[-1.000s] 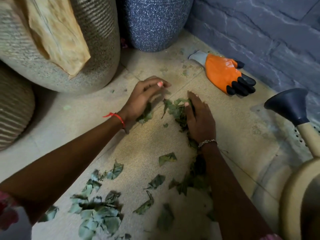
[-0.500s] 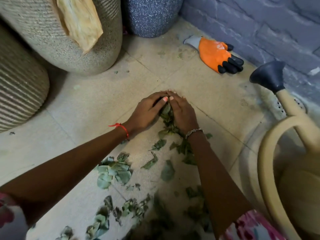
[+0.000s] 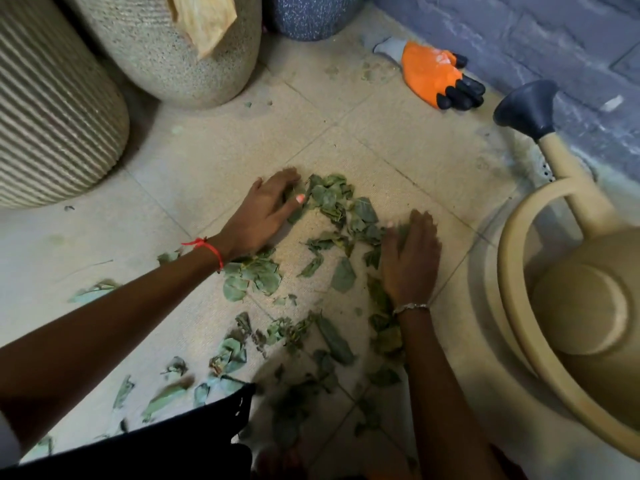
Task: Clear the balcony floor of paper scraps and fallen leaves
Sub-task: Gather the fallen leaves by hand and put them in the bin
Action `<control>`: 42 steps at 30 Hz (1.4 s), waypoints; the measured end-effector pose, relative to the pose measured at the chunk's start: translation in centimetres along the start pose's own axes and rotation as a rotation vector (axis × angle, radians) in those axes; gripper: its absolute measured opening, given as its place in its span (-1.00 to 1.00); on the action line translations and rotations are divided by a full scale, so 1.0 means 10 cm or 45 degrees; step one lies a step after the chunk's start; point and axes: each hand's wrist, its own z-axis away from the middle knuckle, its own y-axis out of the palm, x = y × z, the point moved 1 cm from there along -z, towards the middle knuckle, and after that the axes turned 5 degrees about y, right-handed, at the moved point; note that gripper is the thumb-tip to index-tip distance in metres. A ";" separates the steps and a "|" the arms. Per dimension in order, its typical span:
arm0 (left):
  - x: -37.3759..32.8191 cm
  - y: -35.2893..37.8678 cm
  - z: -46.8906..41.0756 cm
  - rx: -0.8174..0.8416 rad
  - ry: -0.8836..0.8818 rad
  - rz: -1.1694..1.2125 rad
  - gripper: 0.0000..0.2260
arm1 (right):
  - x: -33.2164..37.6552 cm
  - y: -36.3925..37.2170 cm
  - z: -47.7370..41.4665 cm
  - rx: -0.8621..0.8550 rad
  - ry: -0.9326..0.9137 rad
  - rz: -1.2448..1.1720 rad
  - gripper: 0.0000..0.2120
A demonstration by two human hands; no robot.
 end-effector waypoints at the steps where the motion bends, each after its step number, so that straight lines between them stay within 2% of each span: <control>1: -0.02 0.02 0.04 0.008 0.001 -0.005 -0.52 | 0.06 0.04 0.05 -0.011 -0.045 0.021 -0.34; 3: -0.06 0.05 0.08 0.019 0.017 -0.016 -0.51 | 0.20 0.14 0.10 0.016 -0.111 0.002 -0.36; 6: -0.10 0.06 0.11 0.008 -0.014 0.084 -0.51 | 0.46 0.24 0.12 0.197 -0.244 -0.134 -0.41; 9: -0.11 0.02 0.16 -0.026 -0.038 0.135 -0.46 | 0.64 0.12 0.14 0.374 -0.173 -0.666 -0.56; 11: -0.11 -0.01 0.23 -0.067 -0.023 0.089 -0.46 | 0.62 -0.03 0.15 0.267 -0.063 -0.826 -0.63; 14: -0.10 -0.05 0.41 -0.103 0.007 -0.043 -0.44 | 0.34 -0.17 0.25 0.118 -0.016 -0.710 -0.48; 17: -0.04 -0.05 0.59 -0.090 0.017 -0.186 -0.36 | 0.03 -0.21 0.51 0.044 0.037 -0.400 -0.28; 20: -0.01 -0.01 0.73 -0.112 -0.023 -0.287 -0.34 | -0.06 -0.15 0.89 -0.069 0.116 -0.099 -0.32; 23: -0.03 0.03 0.84 -0.170 -0.054 -0.373 -0.35 | 0.04 0.05 1.13 -0.110 0.045 0.033 -0.32; 26: -0.05 0.04 0.91 -0.233 -0.097 -0.440 -0.34 | 0.27 0.22 1.02 -0.050 -0.044 0.002 -0.32; 29: -0.06 0.02 0.95 -0.296 -0.132 -0.446 -0.37 | 0.53 0.27 0.82 0.083 -0.199 -0.244 -0.36; 31: -0.06 0.02 0.97 -0.309 -0.131 -0.454 -0.37 | 0.57 0.20 0.75 0.020 -0.201 -0.304 -0.41; 35: -0.08 0.09 1.01 -0.289 -0.126 -0.438 -0.34 | 0.29 -0.09 0.84 -0.265 0.005 0.002 -0.49; 39: -0.14 0.20 0.98 -0.280 -0.118 -0.396 -0.36 | -0.22 -0.20 1.17 -0.295 0.279 0.227 -0.37; 42: -0.20 0.30 0.97 -0.294 -0.074 -0.355 -0.40 | -0.40 -0.14 1.40 -0.253 0.295 0.284 -0.29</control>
